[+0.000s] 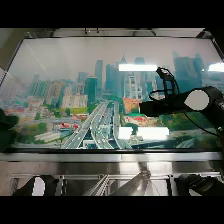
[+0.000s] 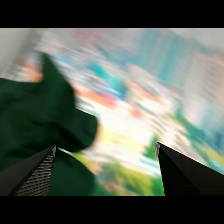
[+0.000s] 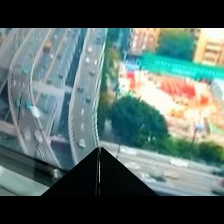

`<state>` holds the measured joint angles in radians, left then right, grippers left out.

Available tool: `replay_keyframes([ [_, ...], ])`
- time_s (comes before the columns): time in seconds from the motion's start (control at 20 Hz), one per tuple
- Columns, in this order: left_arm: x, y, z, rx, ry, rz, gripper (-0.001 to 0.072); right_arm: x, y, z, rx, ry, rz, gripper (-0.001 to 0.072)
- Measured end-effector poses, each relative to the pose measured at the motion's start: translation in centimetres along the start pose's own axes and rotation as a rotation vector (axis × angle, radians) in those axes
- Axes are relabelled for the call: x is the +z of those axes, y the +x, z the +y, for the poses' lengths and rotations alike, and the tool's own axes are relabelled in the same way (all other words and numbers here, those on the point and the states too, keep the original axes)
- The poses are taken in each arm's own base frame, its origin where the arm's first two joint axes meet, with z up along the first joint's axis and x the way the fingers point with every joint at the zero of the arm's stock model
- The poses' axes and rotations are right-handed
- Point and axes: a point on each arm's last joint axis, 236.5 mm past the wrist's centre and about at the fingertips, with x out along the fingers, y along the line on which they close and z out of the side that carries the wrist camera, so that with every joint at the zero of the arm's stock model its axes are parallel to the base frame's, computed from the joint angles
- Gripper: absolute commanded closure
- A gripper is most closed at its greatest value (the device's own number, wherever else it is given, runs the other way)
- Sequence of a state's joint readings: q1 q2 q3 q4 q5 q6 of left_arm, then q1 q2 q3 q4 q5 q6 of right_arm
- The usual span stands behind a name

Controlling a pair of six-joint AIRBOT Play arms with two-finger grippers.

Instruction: Fold the shirts.

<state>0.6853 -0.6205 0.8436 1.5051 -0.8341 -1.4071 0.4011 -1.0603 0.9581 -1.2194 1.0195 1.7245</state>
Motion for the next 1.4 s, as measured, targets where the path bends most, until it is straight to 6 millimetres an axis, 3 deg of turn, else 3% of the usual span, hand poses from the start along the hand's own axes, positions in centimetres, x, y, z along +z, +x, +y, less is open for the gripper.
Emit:
replay_keyframes([
  [0.05, 0.3, 1.4, 1.9, 0.052, -0.018, -0.003, 0.0001, 0.1, 0.0, 0.0, 0.0, 0.001, -0.002, 0.0487],
  [0.1, -0.1, 3.1, 3.6, 0.092, -0.03, 0.018, 0.0002, 0.2, 0.1, 0.0, 0.0, 0.001, -0.004, 0.0241],
  [0.15, -0.9, 4.8, 4.8, 0.115, -0.032, 0.052, 0.0002, 0.2, 0.2, -0.1, -0.001, 0.002, -0.004, 0.016],
  [0.35, -7.8, 12.5, 7.7, 0.136, 0.005, 0.29, 0.0001, 0.3, 0.9, -0.3, -0.005, 0.008, 0.002, 0.016],
  [0.45, -11.2, 15.3, 8.0, 0.126, 0.047, 0.398, 0.0002, 0.2, 1.2, -0.4, -0.008, 0.011, 0.008, 0.016],
  [0.6, -14.0, 18.4, 8.4, 0.11, 0.091, 0.498, 0.0006, 0.4, 1.5, -0.5, -0.01, 0.013, 0.004, 0.0161],
  [0.65, -14.4, 19.1, 8.5, 0.107, 0.096, 0.519, 0.0091, 0.5, 1.6, -0.6, -0.01, 0.014, 0.003, 0.0162],
  [0.7, -14.6, 19.7, 8.7, 0.103, 0.1, 0.54, 0.0426, 0.6, 1.7, -0.6, -0.011, 0.015, 0.002, 0.0162],
  [0.75, -14.7, 20.2, 8.8, 0.1, 0.102, 0.562, 0.0701, 0.5, 1.8, -0.6, -0.012, 0.016, 0.004, 0.0166],
  [0.85, -14.6, 20.7, 8.7, 0.086, 0.104, 0.613, 0.0689, 0.6, 2.0, -0.7, -0.013, 0.017, 0.005, 0.033],
  [0.95, -13.5, 21.0, 7.1, 0.048, 0.088, 0.639, 0.069, 0.6, 2.0, -0.7, -0.013, 0.017, 0.004, 0.0368],
  [1.05, -11.1, 21.3, 3.0, -0.052, 0.087, 0.628, 0.069, 0.6, 2.1, -0.7, -0.013, 0.018, 0.004, 0.0368],
  [1.15, -7.9, 20.5, -4.4, -0.238, 0.126, 0.587, 0.069, 0.6, 2.0, -0.9, -0.021, 0.012, 0.003, 0.0368],
  [1.2, -6.0, 19.3, -9.5, -0.363, 0.157, 0.553, 0.0689, 0.7, 2.0, -1.1, -0.028, 0.008, 0.002, 0.0368],
  [1.3, -2.7, 14.9, -20.5, -0.641, 0.227, 0.474, 0.0689, 0.8, 2.0, -1.7, -0.047, 0.0, -0.003, 0.0368],
  [1.4, -1.7, 8.4, -30.6, -0.912, 0.314, 0.427, 0.0689, 1.0, 1.8, -2.6, -0.074, -0.006, -0.006, 0.0368],
])
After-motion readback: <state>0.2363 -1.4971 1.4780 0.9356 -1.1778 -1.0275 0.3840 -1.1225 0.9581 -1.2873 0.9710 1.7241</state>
